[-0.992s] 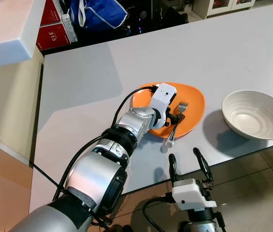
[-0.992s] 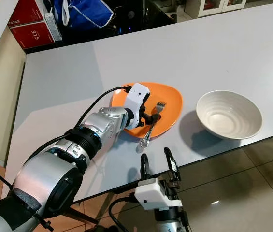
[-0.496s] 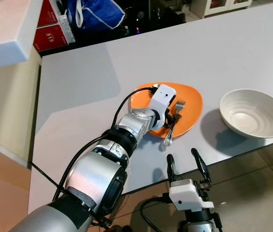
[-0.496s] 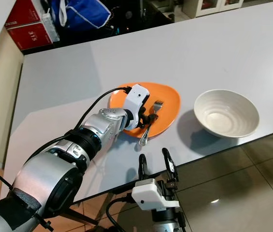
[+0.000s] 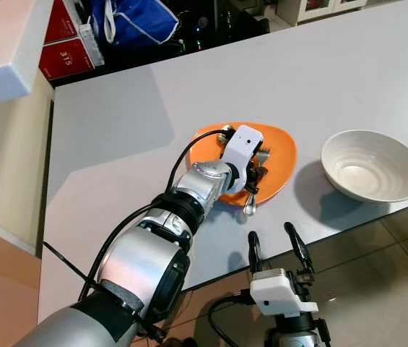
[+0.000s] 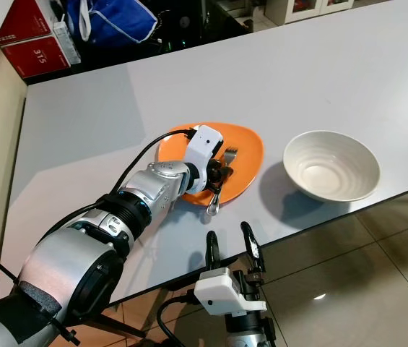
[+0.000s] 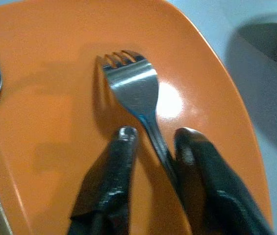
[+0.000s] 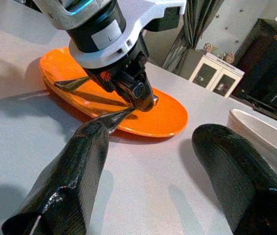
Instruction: Setting the table
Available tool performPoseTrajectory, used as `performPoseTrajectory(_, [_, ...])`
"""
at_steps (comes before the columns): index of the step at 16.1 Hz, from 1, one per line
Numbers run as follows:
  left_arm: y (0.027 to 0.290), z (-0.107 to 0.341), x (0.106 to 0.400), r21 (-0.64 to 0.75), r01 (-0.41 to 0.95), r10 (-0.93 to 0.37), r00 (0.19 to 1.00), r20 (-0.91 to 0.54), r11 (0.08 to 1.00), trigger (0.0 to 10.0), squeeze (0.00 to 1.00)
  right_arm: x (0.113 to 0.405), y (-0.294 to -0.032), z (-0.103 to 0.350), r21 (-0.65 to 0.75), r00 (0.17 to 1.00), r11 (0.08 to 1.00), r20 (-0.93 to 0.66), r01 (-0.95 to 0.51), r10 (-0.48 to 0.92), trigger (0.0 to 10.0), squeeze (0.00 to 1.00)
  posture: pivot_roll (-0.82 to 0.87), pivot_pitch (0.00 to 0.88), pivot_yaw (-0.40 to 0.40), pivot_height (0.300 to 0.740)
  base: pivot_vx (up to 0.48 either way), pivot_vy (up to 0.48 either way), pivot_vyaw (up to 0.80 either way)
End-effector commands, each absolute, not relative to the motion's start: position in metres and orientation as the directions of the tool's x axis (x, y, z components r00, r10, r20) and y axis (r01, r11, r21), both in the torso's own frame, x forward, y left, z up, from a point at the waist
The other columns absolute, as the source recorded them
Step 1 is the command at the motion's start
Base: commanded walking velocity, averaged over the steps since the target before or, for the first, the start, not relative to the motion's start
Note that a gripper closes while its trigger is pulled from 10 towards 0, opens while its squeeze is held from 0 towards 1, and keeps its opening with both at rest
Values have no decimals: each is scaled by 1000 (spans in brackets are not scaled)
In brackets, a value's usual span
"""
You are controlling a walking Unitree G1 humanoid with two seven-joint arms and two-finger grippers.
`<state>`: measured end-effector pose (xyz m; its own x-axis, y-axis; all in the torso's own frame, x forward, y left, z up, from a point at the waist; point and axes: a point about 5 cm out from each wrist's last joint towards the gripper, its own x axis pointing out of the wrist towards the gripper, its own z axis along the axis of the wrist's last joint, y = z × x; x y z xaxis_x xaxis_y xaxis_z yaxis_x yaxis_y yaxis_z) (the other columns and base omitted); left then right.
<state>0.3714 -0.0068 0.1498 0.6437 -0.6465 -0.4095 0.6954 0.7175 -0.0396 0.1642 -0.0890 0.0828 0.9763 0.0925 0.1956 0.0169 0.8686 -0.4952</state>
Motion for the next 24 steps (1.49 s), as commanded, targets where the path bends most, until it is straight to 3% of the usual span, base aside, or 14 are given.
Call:
performPoseTrajectory(1, [-8,150,371,-39,700,-651,640,-409,713,0,0,162,-86,86,-485,975,874,202,20,90,10000,0,-186,127,160,740,0,0,0])
performPoseTrajectory(5, [-8,160,375,-45,698,-661,653,-370,715,0,118,163,-86,87,-490,975,872,201,19,91,10000,0,-185,128,156,740,0,0,0])
performPoseTrajectory(10, [-6,172,380,-44,694,-666,668,-332,719,0,137,163,-87,87,-492,975,871,198,15,95,10000,0,-176,127,153,740,0,0,0])
performPoseTrajectory(12, [-6,174,381,-30,693,-661,674,-329,721,0,196,164,-88,87,-492,976,871,197,13,97,10000,0,-175,127,153,740,0,0,0])
performPoseTrajectory(13, [-5,174,382,-12,690,-653,679,-334,724,0,141,164,-88,87,-493,975,870,197,12,98,10000,0,-175,127,153,740,0,0,0])
performPoseTrajectory(14, [-5,177,383,9,685,-643,688,-337,728,10000,651,164,-88,87,-493,976,870,197,13,96,10000,0,-175,126,153,740,0,0,0])
performPoseTrajectory(15, [-6,179,383,10,687,-647,688,-330,726,10000,1000,164,-89,87,-493,976,870,196,13,97,10000,0,-175,124,152,740,0,0,0])
performPoseTrajectory(24, [-5,171,381,23,685,-633,685,-361,728,10000,1000,166,-93,85,-492,976,871,200,18,93,10000,0,-180,110,153,740,0,0,0])
